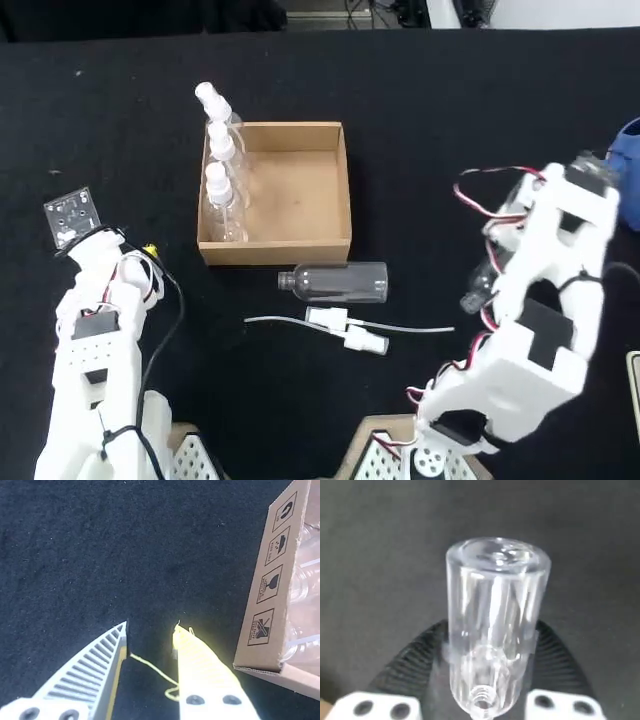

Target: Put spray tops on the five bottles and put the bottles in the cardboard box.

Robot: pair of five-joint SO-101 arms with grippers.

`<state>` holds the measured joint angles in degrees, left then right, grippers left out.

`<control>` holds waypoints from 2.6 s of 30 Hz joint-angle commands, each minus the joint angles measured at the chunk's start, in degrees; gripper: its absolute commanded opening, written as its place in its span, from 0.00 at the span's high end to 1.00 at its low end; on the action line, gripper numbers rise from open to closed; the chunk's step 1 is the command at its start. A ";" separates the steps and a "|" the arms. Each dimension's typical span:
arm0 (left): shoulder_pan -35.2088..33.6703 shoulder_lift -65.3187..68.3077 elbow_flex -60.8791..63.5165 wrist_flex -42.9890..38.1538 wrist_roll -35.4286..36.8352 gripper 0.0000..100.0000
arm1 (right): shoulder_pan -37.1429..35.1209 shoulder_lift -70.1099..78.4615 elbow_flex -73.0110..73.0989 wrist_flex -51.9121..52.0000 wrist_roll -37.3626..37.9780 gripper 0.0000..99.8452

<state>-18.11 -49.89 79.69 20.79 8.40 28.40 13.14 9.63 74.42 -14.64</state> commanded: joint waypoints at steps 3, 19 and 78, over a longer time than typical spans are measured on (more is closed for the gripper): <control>0.48 -1.49 -0.40 -0.70 0.44 0.97 | -3.25 -6.29 -3.38 4.57 14.42 0.77; 0.57 -1.23 -0.40 -0.70 0.44 0.97 | -3.08 -6.99 -16.57 19.96 52.84 0.57; 0.66 -1.14 -0.48 -1.14 0.44 0.97 | 2.73 -7.43 15.69 -9.85 125.89 0.83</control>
<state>-18.11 -49.89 79.69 20.79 8.40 32.09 10.24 25.01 65.01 119.78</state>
